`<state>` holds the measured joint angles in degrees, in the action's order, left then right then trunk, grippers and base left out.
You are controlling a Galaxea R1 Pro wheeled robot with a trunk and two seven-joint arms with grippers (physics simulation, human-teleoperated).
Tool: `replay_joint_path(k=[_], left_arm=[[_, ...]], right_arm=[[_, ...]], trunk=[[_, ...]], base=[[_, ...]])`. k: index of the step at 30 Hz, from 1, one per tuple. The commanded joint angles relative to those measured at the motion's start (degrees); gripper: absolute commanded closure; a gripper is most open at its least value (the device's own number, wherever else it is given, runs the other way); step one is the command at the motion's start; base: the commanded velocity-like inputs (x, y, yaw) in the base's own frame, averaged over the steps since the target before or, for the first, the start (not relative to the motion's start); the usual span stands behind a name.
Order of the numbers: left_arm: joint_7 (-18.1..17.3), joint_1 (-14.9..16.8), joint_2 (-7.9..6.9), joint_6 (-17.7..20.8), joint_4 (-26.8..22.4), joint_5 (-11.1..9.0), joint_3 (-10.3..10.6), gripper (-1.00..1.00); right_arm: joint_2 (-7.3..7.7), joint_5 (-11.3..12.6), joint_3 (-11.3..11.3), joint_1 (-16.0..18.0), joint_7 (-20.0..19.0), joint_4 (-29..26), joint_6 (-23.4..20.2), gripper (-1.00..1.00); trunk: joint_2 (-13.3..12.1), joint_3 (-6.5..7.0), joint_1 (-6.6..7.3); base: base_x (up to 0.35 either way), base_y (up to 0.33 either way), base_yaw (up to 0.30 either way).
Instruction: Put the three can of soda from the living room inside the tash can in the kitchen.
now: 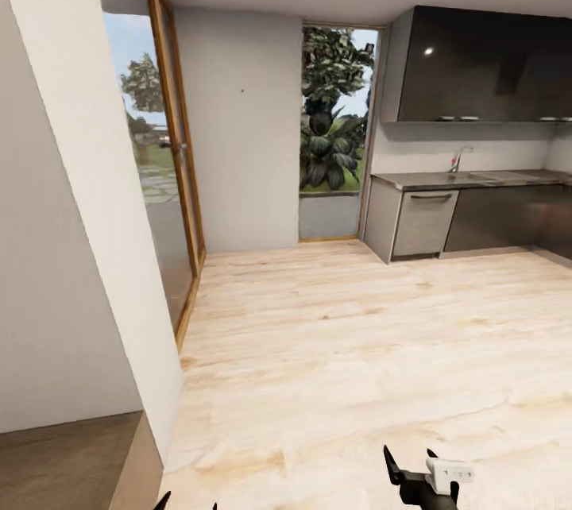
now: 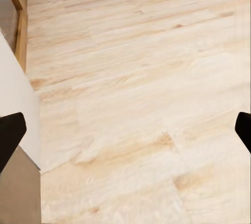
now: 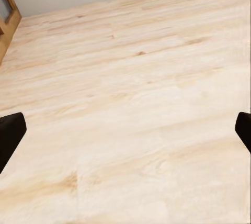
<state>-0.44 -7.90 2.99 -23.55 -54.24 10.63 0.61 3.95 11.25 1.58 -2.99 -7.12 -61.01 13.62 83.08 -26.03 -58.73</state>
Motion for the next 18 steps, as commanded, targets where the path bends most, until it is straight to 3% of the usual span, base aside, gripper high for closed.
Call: replay_joint_path(k=[1, 18], left_arm=[[0.0, 0.0, 0.00, 0.0, 0.0, 0.0, 0.0, -1.00], [0.0, 0.0, 0.00, 0.0, 0.0, 0.0, 0.0, -1.00]], right_arm=[[0.00, 0.0, 0.0, 0.0, 0.0, 0.0, 0.0, -1.00], [0.00, 0.0, 0.0, 0.0, 0.0, 0.0, 0.0, -1.00]], trunk=[[0.0, 0.05, 0.00], [0.0, 0.83, 0.00]], base=[[0.101, -0.260, -0.233], [0.102, -0.269, -0.231]])
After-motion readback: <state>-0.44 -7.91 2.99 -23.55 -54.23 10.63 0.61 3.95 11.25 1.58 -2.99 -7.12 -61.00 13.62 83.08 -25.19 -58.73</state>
